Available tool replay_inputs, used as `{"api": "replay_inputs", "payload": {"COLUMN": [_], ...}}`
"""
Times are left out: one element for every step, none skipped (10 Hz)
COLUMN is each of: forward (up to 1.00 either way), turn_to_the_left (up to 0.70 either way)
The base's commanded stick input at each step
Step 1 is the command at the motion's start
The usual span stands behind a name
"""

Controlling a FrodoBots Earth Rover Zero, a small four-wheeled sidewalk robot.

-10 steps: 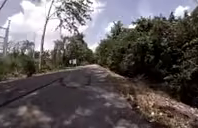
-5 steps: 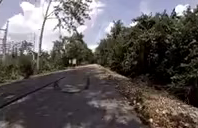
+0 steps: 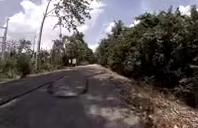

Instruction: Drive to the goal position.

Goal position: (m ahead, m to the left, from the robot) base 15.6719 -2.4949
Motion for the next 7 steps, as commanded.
{"api": "replay_inputs", "payload": {"forward": [0.70,0.70,0.70,0.70,0.70,0.70,0.70], "turn_to_the_left": [0.00,0.00,0.35,0.35,0.35,0.35,0.35]}}
